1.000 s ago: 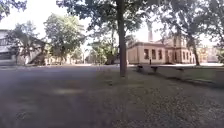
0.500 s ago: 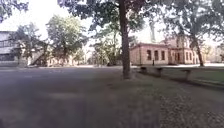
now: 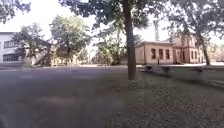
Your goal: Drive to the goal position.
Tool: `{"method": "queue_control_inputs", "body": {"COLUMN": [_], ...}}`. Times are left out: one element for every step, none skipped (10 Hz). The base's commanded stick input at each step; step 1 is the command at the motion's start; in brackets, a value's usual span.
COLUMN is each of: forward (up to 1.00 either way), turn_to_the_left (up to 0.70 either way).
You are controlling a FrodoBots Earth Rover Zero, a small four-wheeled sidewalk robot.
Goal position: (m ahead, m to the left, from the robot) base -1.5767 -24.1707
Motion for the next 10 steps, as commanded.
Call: {"method": "queue_control_inputs", "body": {"forward": [0.60,0.60,0.60,0.60,0.60,0.60,0.60,0.60,0.60,0.60], "turn_to_the_left": [0.15,0.15,0.15,0.15,0.15,0.15,0.15,0.15,0.15,0.15]}}
